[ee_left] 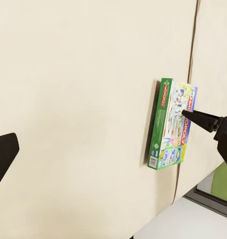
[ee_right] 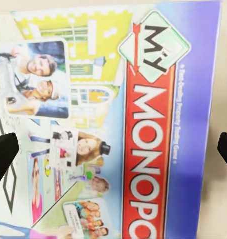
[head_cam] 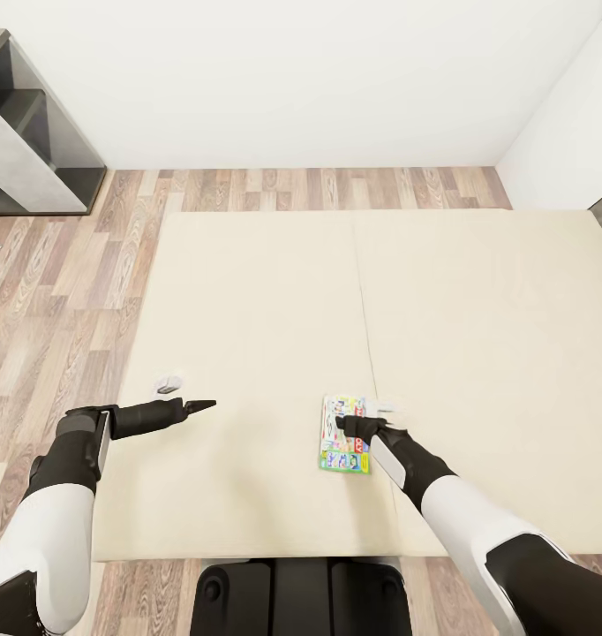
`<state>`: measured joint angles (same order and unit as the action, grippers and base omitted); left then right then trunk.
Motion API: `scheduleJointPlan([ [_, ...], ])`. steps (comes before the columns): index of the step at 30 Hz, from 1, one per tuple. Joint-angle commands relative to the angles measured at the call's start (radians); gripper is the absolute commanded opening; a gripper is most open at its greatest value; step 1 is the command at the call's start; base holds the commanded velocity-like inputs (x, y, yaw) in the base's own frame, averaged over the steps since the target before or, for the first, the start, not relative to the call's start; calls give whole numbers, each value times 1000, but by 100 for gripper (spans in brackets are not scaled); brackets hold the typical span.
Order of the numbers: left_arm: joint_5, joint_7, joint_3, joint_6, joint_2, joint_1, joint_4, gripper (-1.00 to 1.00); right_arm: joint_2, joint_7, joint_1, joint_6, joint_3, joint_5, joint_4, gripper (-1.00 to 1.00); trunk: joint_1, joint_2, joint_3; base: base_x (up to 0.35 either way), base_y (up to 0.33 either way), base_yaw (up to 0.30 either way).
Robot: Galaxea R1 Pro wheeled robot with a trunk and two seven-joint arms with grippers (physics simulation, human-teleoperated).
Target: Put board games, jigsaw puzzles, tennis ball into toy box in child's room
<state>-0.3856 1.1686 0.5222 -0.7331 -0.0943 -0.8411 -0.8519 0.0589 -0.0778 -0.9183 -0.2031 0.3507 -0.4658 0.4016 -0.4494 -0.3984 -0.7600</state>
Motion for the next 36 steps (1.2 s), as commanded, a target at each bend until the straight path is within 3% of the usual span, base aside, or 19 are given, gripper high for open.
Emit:
scheduleJointPlan([
  [1,-10,10,4,-8,1,-1,-1,100,-1,-8,-1,-4,8,-9,1,100,-1,-2,-1,0,0,0],
  [36,-9,11,4,-8,1,-1,-1,100,0,-8,-1,-2,10,-8,-7,100,-1,-2,-1,0,19,0],
])
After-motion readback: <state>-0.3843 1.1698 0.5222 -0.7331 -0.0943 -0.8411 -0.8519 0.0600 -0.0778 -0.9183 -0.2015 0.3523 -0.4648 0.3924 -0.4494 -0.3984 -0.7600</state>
